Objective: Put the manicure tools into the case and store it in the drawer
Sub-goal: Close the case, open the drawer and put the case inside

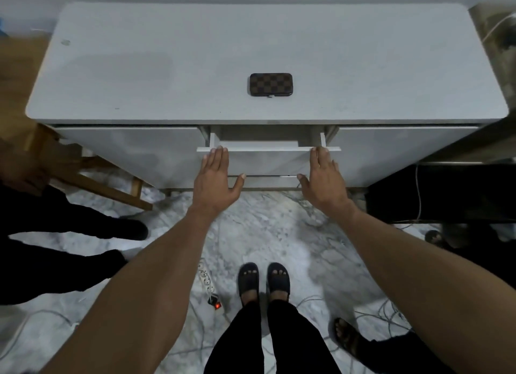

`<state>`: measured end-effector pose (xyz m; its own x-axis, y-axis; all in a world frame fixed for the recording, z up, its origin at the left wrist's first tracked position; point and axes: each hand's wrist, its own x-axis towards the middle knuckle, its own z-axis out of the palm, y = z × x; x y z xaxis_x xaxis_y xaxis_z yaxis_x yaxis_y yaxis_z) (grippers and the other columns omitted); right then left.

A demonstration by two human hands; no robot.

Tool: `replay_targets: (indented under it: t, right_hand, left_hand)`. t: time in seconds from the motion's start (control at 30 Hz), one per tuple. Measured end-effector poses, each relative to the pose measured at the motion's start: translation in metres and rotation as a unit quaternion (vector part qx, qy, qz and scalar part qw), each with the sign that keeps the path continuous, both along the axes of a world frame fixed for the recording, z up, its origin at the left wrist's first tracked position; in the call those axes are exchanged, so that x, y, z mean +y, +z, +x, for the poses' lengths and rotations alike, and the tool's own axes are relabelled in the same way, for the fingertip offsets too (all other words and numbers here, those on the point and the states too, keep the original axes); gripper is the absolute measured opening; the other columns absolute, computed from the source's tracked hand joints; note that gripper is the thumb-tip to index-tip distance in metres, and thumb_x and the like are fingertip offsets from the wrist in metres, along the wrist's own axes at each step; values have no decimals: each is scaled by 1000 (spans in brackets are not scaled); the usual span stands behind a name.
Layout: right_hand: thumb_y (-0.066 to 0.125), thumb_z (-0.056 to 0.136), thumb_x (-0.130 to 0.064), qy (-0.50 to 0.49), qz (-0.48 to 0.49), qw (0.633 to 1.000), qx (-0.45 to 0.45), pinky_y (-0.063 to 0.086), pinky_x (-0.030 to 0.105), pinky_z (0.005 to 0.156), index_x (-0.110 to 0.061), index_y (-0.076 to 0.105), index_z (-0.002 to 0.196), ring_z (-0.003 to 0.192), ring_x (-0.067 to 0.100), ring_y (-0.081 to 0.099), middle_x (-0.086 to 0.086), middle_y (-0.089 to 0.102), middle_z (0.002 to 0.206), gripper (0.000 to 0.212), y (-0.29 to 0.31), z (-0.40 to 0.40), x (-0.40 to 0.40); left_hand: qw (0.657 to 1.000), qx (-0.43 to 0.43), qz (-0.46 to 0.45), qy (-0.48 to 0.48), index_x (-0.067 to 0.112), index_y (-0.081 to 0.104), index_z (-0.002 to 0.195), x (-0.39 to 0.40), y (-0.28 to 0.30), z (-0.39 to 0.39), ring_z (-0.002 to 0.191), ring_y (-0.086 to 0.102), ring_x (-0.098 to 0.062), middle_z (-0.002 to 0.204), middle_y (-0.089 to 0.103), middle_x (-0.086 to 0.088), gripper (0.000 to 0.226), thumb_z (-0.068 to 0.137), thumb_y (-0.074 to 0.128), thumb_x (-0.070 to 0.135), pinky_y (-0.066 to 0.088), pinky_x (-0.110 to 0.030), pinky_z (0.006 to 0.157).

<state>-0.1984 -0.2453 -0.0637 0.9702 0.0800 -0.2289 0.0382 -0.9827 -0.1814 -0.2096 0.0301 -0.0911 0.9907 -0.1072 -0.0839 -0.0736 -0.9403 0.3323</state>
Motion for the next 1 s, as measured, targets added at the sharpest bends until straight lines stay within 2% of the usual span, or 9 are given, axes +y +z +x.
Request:
replay_targets:
  t: [0.07,0.17,0.37,0.43,0.5,0.57,0.63,0.83,1.0]
  right_hand:
    - [46,100,-40,-7,5,1000,1,24,48,120,0,15,153,149,35,15,18,16,161,74,0,-16,1]
    - [46,99,-39,-12,-3,1000,3,24,48,120,0,14,153,150,33,14,18,16,161,74,-1,-40,2]
    - [41,100,-43,-12,-16,1000,7,24,47,120,-2,16,153,150,32,16,16,18,161,71,1,-71,0]
    - [39,100,-44,-14,-23,1000,5,27,47,118,-4,20,152,149,31,21,14,23,160,68,4,-72,-1]
    - [42,100,-44,-19,-23,999,-12,37,47,112,-5,33,147,142,32,35,14,37,153,61,10,-68,-2]
    - [45,99,-41,-23,-12,999,-41,44,47,101,-7,45,137,129,32,47,13,50,140,52,20,-56,-1]
    - [47,99,-39,-26,5,998,-63,46,47,95,-8,49,133,123,32,51,12,54,135,46,34,-35,2]
    - [52,97,-32,-2,84,989,-118,48,47,97,-8,48,136,122,35,51,14,53,137,45,71,57,17]
    - [55,95,-36,21,106,986,-124,44,48,103,-9,40,144,132,35,43,13,45,146,58,79,132,40]
  left_hand:
    - [1000,2,-1,2,-1,24,162,-2,-1,-17,160,18,-32,170,24,-20,92,97,26,65,6,-40,132]
    - [1000,0,12,6,1,19,164,-6,-4,-42,161,12,-31,172,18,-18,87,102,32,60,2,-38,132]
    - [999,-11,12,28,-1,20,163,-14,-9,-76,161,14,-30,171,20,-19,82,104,30,55,8,-42,132]
    - [999,-5,23,37,-1,22,163,-16,-7,-78,161,14,-29,171,21,-19,81,104,23,55,9,-43,132]
    - [999,-6,26,43,1,25,162,-19,-1,-75,161,16,-29,170,23,-17,81,103,19,56,10,-45,132]
    - [999,-18,21,42,3,27,162,-21,8,-64,161,16,-29,170,24,-16,80,103,16,56,11,-47,132]
    - [998,-33,7,45,5,29,162,-21,20,-43,161,15,-30,171,24,-16,80,103,15,57,10,-46,132]
    - [995,-83,-9,50,3,29,162,-10,46,47,161,10,-36,171,19,-21,86,101,25,64,8,-49,132]
    - [993,-88,14,75,8,23,164,7,44,114,160,4,-41,172,13,-23,86,102,37,65,5,-54,131]
